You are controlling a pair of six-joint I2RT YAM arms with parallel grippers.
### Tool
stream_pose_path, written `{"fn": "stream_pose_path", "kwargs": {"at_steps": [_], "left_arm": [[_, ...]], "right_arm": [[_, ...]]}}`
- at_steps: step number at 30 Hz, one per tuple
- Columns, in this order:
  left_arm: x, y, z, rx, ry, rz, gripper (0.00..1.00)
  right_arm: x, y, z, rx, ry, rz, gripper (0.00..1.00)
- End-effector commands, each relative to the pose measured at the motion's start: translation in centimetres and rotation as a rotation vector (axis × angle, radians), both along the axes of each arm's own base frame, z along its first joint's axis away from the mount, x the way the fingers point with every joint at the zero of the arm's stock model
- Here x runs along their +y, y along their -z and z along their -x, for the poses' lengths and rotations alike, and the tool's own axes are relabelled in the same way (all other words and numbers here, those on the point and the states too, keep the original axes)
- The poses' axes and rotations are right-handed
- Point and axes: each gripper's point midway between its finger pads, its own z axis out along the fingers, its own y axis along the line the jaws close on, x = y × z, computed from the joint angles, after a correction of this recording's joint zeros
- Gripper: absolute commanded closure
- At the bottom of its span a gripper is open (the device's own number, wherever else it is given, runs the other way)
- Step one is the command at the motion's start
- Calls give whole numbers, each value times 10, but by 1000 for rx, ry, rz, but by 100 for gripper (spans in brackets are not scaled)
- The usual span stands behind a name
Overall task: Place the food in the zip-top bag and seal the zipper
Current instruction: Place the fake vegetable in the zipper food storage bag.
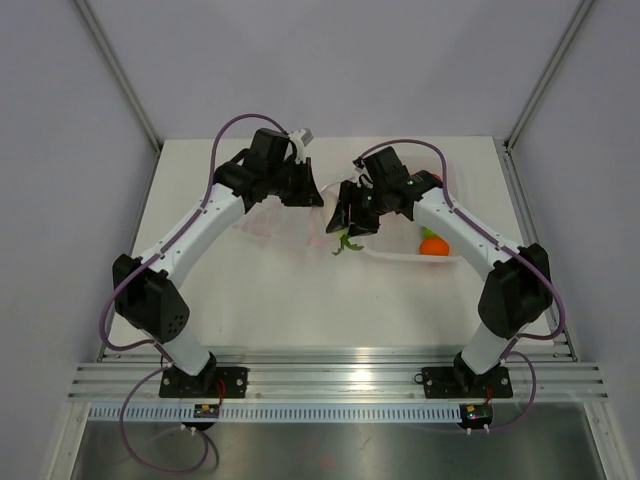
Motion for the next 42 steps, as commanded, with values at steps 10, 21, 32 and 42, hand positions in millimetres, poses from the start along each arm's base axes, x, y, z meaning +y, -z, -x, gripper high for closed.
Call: {"fn": "stream_pose_path", "kwargs": {"at_steps": [10,21,32,42], "left_arm": [[-10,-37,10,-66,51,99,100],[1,-27,4,-38,-33,73,100],[9,-15,-14,11,-102,33,100],[9,-13,-16,54,-149,63,100]], "right_arm": [[26,-28,-38,-41,92,-98,57],[22,-54,-44,-135,156,-157,17],[-46,-67,-27,-284,319,20,42],[-206,6,-51,-277,541,685,24]]}}
